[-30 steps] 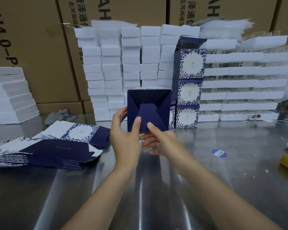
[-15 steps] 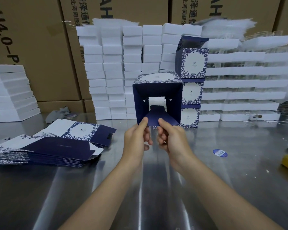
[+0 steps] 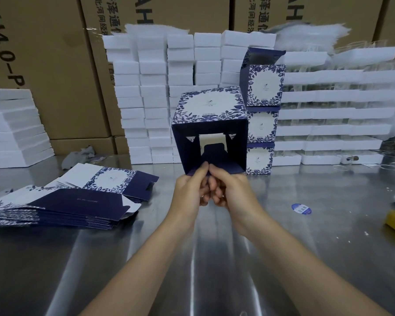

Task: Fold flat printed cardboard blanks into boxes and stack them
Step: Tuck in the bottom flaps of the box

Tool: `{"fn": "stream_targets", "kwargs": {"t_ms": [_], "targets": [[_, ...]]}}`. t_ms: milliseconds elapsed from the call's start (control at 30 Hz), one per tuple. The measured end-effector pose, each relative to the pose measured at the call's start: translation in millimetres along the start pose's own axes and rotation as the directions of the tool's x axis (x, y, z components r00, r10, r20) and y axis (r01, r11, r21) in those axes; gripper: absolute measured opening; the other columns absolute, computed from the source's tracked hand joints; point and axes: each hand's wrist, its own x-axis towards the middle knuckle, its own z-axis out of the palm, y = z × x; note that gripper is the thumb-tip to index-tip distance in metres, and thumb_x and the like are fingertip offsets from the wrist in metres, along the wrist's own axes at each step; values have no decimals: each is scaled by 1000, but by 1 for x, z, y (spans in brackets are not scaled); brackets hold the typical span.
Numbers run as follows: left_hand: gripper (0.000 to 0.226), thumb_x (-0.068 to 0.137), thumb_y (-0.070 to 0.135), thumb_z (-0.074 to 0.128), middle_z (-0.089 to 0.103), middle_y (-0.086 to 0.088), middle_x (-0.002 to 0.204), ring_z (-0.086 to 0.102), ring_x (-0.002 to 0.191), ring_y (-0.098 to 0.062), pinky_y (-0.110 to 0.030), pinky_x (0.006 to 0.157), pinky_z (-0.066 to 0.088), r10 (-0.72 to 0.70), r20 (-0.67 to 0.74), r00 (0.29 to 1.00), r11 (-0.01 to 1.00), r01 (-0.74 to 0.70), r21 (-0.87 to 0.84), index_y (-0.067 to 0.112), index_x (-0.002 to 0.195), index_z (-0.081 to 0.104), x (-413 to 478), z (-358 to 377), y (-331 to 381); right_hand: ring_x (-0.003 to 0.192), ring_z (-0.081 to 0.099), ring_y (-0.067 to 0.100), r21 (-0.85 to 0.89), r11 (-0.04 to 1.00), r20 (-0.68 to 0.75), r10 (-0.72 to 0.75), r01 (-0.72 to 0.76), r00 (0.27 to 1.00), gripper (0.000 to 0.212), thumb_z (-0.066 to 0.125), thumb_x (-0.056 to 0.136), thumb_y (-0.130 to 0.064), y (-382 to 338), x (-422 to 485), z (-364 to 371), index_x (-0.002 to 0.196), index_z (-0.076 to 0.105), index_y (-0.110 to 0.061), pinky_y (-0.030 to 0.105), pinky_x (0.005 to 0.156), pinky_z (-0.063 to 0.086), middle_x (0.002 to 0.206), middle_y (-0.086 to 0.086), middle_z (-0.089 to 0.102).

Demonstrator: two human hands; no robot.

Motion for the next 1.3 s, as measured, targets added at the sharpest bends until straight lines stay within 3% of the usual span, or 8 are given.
{"fn": "stream_targets", "kwargs": {"t_ms": [167, 333, 500, 700, 800, 867, 1100, 1300], "targets": [[53, 109, 36, 52, 42, 0, 49, 41, 49, -15, -29, 55, 33, -23, -22, 999, 1000, 23, -19, 15, 60, 48, 1, 2, 2, 46, 42, 14, -23, 1000, -60, -16, 15, 998, 50, 62, 97, -33, -4, 0, -2, 49, 55, -21, 22, 46, 32, 53, 4, 52], [45, 105, 38, 58, 36, 1, 55, 42, 54, -18, -26, 58, 38, -84, -15, 996, 992, 82, -99, 20, 64, 53, 3, -2, 5, 42, 29, 12, 92, 993, -219, -49, 71, 975, 51, 58, 101, -24, -7, 9, -8, 52, 44, -22, 21, 41, 25, 51, -3, 38], [43, 109, 29, 50, 37, 4, 52, 43, 51, -15, -32, 63, 35, -63, -72, 995, 995, 57, -78, 19, 68, 48, 6, -7, 2, 41, 35, 13, -13, 1000, -152, -10, 8, 988, 50, 57, 102, -29, -6, 9, -9, 52, 49, -22, 22, 43, 26, 48, -3, 35], [44, 106, 25, 50, 35, 4, 51, 41, 46, -13, -32, 60, 35, -45, -151, 987, 995, 31, -95, 19, 63, 45, 6, -8, 1, 45, 30, 13, -37, 997, -142, -70, 65, 987, 37, 42, 98, -11, -8, 8, -12, 62, 36, -19, 20, 42, 25, 51, -7, 32], [49, 104, 23, 53, 36, 3, 54, 37, 47, -13, -30, 56, 33, -29, -107, 994, 991, 15, -132, 25, 55, 49, 6, -5, -1, 49, 22, 14, -37, 996, -110, -90, 86, 990, 37, 39, 95, -7, -3, 10, -8, 63, 29, -23, 22, 43, 20, 55, -6, 25], [47, 106, 23, 49, 36, 2, 54, 35, 50, -16, -26, 53, 35, -30, -44, 999, 992, 24, -125, 21, 59, 48, 5, -1, -3, 48, 22, 14, -54, 994, -91, -104, 100, 990, 30, 44, 87, -18, 0, 9, -6, 62, 29, -25, 23, 45, 18, 55, -6, 24], [55, 106, 29, 46, 33, 1, 50, 40, 48, -15, -28, 57, 41, -71, 0, 997, 996, 71, -60, 26, 51, 44, 2, 0, -3, 46, 37, 13, -44, 998, 16, 54, -53, 998, 27, 57, 74, -36, 3, 10, -10, 51, 48, -25, 24, 47, 33, 55, -3, 37], [48, 106, 29, 48, 33, 2, 52, 42, 49, -15, -26, 57, 42, -101, 29, 994, 994, 102, -42, 21, 58, 43, 2, 0, -3, 50, 28, 15, 30, 999, -90, 47, -45, 995, 25, 55, 73, -30, 5, 8, -6, 55, 39, -25, 31, 52, 26, 56, -2, 29]]}}
